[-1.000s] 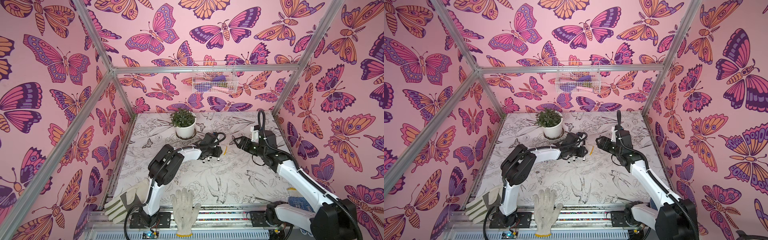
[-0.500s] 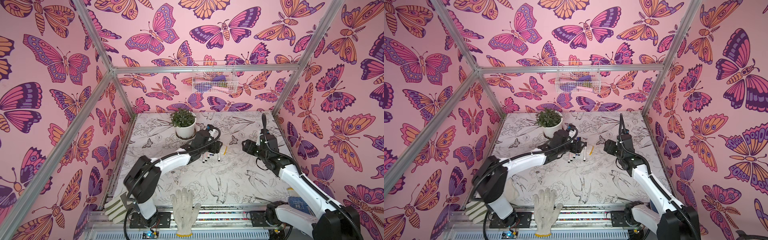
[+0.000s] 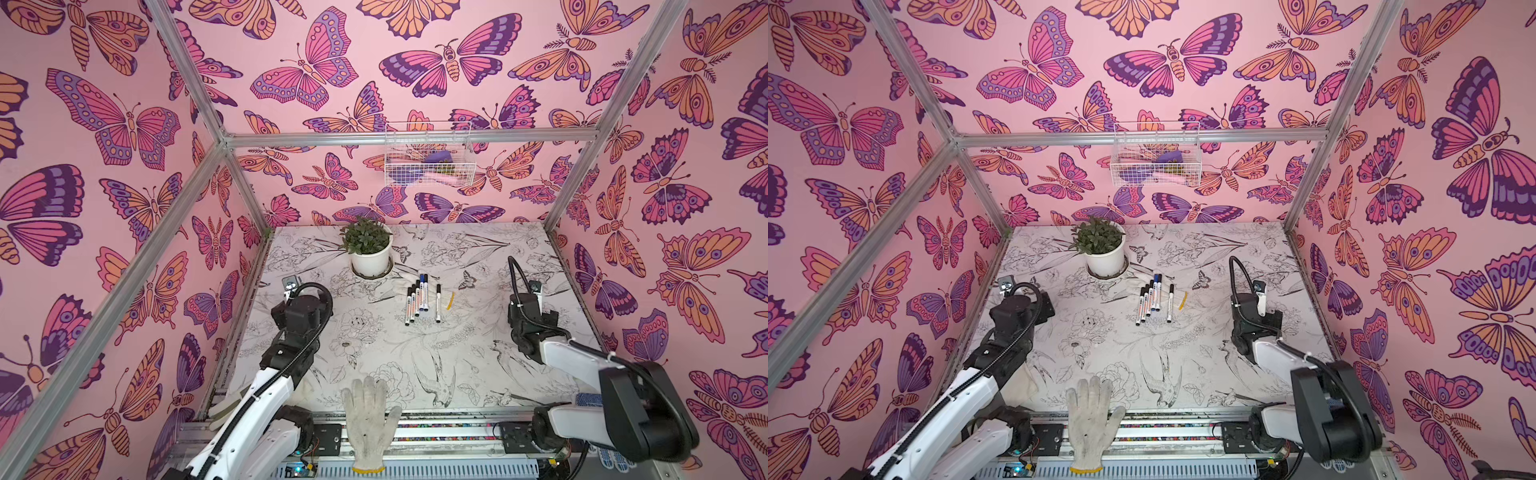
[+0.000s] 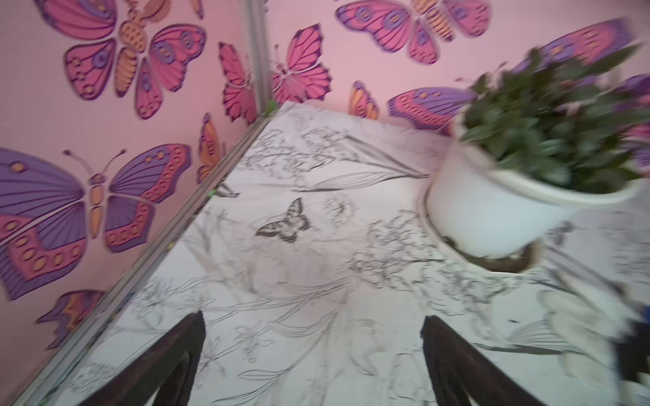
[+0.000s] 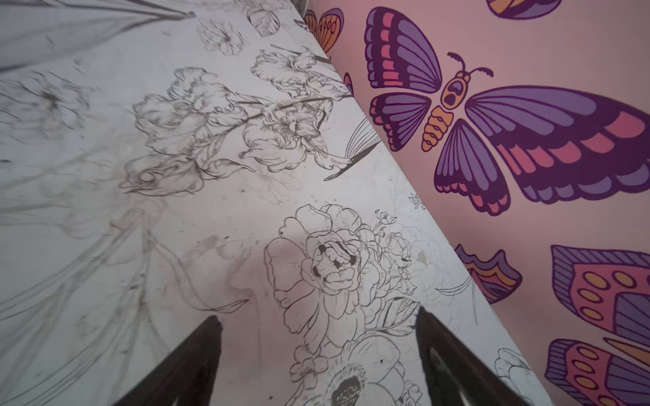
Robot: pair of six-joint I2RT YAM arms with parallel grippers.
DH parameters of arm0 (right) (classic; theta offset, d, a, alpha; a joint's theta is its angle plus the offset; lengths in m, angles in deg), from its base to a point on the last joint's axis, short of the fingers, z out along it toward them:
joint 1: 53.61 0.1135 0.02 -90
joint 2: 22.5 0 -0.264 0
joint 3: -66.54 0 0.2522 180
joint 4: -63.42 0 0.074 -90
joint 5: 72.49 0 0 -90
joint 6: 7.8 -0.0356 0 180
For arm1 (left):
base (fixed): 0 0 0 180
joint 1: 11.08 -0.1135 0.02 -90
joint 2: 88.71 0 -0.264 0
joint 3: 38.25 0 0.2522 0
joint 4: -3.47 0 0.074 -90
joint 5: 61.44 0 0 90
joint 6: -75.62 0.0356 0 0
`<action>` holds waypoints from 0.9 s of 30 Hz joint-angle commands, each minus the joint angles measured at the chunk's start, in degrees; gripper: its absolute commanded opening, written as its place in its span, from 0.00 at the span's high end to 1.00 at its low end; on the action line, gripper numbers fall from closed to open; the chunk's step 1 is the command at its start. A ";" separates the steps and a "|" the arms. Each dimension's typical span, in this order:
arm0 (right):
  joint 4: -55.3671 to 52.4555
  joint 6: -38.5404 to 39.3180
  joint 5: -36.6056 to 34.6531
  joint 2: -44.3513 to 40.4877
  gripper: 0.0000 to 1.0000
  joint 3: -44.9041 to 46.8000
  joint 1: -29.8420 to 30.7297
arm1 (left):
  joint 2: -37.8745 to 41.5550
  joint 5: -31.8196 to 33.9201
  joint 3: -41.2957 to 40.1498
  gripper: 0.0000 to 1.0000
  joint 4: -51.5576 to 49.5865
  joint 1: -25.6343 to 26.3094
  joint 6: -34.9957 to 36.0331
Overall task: Insert pens into pen caps
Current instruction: Reset both arms
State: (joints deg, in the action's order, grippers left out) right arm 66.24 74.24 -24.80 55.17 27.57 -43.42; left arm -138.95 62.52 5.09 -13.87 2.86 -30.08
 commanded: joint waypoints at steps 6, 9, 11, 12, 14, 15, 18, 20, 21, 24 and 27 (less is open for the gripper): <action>15.43 6.69 4.57 3.36 0.06 -2.98 -0.70 | -15.02 -1.82 -4.29 0.02 15.06 -9.46 2.22; 20.86 10.05 15.69 -1.19 0.01 2.38 -0.97 | -20.19 -6.45 -6.17 0.02 25.45 -10.75 3.86; 23.96 10.86 22.11 -1.89 0.01 4.46 -0.96 | -22.05 -9.65 -6.51 0.02 30.12 -11.00 5.42; 27.27 9.23 23.82 -0.56 0.01 5.02 -1.19 | -23.15 -11.93 -7.52 0.02 35.18 -11.32 6.31; 37.00 9.67 27.49 6.20 0.01 6.54 -2.64 | -25.80 -16.45 -8.34 0.01 39.90 -11.98 8.27; 38.17 6.37 29.08 8.66 0.01 6.41 -5.34 | -26.21 -17.61 -7.47 0.01 38.98 -12.25 9.07; 34.15 2.50 36.84 9.14 0.01 4.10 -10.78 | -27.93 -22.02 -7.74 0.01 43.28 -12.47 13.05; 29.49 3.86 39.53 8.43 0.01 2.12 -10.89 | -29.50 -23.00 -10.06 0.01 50.98 -12.77 14.14; 31.45 4.37 40.65 9.39 0.01 2.42 -10.99 | -33.31 -22.57 -13.90 0.01 59.66 -13.03 13.87; 30.25 4.76 41.19 9.00 0.01 2.12 -10.91 | -37.92 -23.12 -15.18 0.00 64.62 -12.98 14.60; 30.00 4.63 41.09 9.11 0.01 1.92 -10.93 | -39.87 -22.03 -11.30 0.00 60.16 -12.95 15.40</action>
State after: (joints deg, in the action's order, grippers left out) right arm 95.51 79.18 13.61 64.80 30.45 -54.28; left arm -177.41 41.40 -8.46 40.69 -9.93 -17.04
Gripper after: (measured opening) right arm 0.989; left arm 0.994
